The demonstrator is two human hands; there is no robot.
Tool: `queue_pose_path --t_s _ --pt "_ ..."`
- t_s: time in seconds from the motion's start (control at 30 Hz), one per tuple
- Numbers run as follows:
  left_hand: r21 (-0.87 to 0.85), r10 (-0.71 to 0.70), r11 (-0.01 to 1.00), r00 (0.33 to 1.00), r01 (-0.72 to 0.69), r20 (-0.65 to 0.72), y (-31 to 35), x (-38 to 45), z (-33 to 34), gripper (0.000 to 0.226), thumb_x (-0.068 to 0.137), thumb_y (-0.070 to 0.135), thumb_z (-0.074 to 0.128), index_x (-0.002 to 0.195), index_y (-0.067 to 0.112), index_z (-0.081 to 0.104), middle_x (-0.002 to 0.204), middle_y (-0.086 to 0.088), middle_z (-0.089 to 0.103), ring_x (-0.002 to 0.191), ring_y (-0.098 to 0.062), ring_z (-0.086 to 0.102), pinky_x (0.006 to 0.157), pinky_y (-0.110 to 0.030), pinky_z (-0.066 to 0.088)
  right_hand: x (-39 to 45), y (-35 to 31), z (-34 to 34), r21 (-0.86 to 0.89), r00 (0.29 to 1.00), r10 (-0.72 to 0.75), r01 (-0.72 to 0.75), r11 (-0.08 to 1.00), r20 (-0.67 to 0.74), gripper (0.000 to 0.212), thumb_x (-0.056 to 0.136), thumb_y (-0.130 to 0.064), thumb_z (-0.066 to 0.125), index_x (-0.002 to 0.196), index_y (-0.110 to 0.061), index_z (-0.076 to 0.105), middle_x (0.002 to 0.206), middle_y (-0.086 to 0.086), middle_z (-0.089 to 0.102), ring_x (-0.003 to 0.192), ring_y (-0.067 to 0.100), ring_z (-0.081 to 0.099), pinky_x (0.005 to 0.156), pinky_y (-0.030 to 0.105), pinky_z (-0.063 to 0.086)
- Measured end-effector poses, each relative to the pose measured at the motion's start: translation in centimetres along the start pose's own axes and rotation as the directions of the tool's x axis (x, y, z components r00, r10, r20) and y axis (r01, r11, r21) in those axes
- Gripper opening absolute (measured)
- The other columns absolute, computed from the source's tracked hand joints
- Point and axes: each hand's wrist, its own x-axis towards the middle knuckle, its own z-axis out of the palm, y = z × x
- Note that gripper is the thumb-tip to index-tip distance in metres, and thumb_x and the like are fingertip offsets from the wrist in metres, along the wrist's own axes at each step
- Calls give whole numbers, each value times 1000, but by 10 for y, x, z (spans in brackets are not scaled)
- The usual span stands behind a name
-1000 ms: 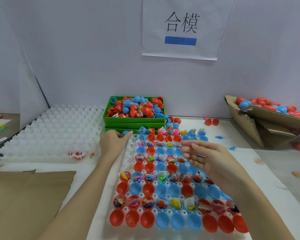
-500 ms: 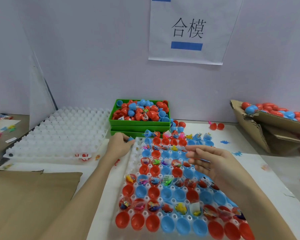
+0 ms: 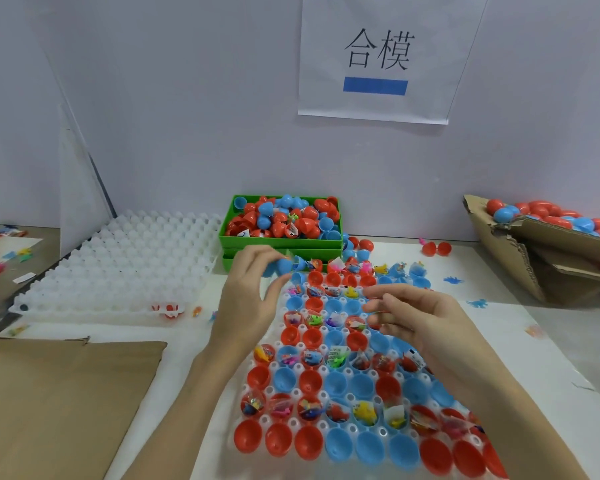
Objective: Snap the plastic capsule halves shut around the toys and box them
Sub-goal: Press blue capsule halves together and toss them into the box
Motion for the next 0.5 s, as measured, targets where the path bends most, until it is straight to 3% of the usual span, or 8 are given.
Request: queue_pose_path --t_s 0.1,0.2,0.37,0.5 --pt "-90 113 990 994 -112 5 24 -8 -5 33 91 13 77 123 7 69 123 -1 63 119 -7 55 108 -16 44 -6 0 17 -141 995 -97 102 985 35 28 104 -9 57 122 -24 72 108 -6 79 100 12 76 83 18 59" --pt "-163 217 964 976 -210 27 39 -14 -7 31 93 17 75 123 10 71 125 1 65 123 -9 59 109 -21 46 -11 3 33 -122 984 -137 151 981 115 37 103 -13 60 136 -28 61 118 -9 76 108 8 73 86 21 59" --pt "-207 325 930 943 -304 75 52 -18 -7 32 92 8 77 124 7 73 133 -5 59 131 -9 55 111 -24 46 -15 6 42 0 974 -224 224 975 -21 27 98 -23 67 124 -17 72 105 -3 80 93 17 78 85 23 61" --pt "-256 324 920 944 -299 64 59 -17 -11 38 90 9 79 127 7 69 135 -1 51 131 -8 55 110 -23 46 -15 7 40 -36 955 -286 284 958 -77 24 95 -21 72 118 -26 74 105 -10 79 96 12 77 82 20 60"
